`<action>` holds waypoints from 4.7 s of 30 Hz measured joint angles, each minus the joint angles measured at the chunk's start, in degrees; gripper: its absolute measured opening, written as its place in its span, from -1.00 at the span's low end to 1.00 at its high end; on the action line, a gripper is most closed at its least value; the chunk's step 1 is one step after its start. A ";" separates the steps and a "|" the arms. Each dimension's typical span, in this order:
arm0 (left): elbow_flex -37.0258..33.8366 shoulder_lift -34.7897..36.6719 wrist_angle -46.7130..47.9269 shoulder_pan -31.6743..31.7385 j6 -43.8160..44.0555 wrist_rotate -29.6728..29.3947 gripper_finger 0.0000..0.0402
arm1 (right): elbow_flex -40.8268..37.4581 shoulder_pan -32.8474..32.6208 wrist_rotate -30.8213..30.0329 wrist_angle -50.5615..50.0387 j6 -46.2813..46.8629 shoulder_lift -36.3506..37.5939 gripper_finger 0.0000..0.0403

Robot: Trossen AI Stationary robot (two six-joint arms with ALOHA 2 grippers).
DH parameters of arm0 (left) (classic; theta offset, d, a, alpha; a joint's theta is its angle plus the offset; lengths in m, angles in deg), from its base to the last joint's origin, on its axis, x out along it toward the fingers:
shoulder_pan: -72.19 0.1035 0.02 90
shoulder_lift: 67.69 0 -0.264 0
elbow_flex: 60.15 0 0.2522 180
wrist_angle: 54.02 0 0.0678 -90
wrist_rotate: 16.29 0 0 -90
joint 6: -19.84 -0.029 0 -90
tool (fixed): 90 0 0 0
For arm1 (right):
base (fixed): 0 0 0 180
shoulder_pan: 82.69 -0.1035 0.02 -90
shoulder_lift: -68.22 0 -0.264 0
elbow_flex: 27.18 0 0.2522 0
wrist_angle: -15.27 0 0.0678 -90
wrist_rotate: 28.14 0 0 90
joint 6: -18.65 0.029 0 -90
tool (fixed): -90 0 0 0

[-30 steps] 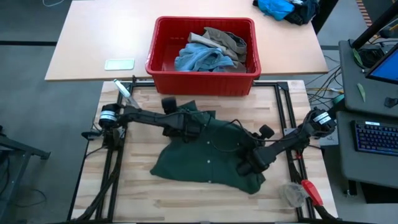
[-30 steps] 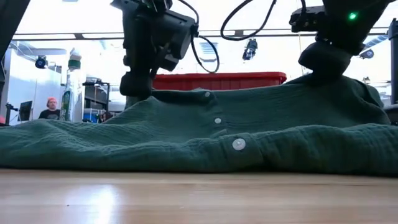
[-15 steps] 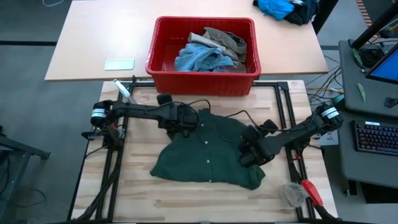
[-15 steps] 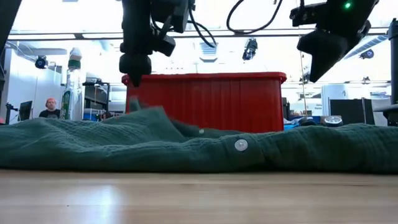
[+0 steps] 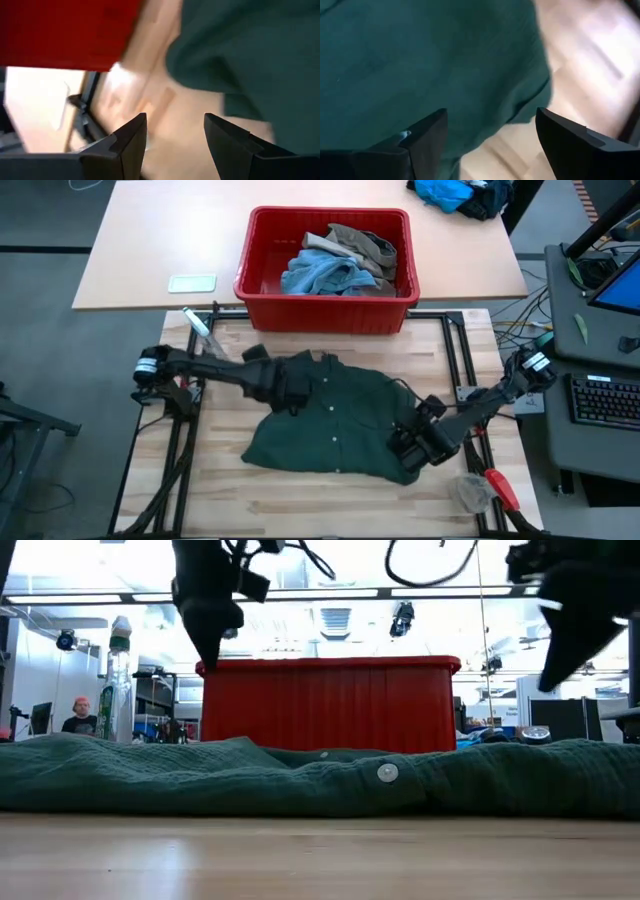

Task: Fold Laundry from Bin
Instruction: Fold the green polo shirt

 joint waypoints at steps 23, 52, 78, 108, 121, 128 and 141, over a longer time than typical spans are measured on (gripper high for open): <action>-19.29 4.73 -38.62 -30.98 20.71 1.42 -0.21 | -10.20 -2.33 8.54 4.50 10.26 -0.02 0.45; -46.80 22.89 -47.98 -30.64 61.58 -1.71 -0.63 | -9.45 0.75 11.24 4.50 16.21 0.65 0.45; -44.00 10.77 -56.13 -28.46 56.82 -7.90 -0.63 | -27.33 1.81 3.46 34.08 14.52 3.84 0.41; -37.73 14.53 -45.66 -10.16 39.91 -1.51 -0.49 | -27.39 1.89 0.68 38.35 11.72 4.81 0.26; -38.98 5.36 -47.26 -2.22 40.98 2.38 0.09 | -27.38 1.87 0.55 41.77 7.27 4.81 0.27; -39.28 1.57 -52.02 -0.98 37.32 1.05 0.07 | -27.38 1.87 0.55 41.78 7.30 4.81 0.25; -39.28 -0.45 -56.30 -1.79 34.60 -2.66 -0.94 | -27.38 1.82 0.53 41.81 6.85 4.82 0.24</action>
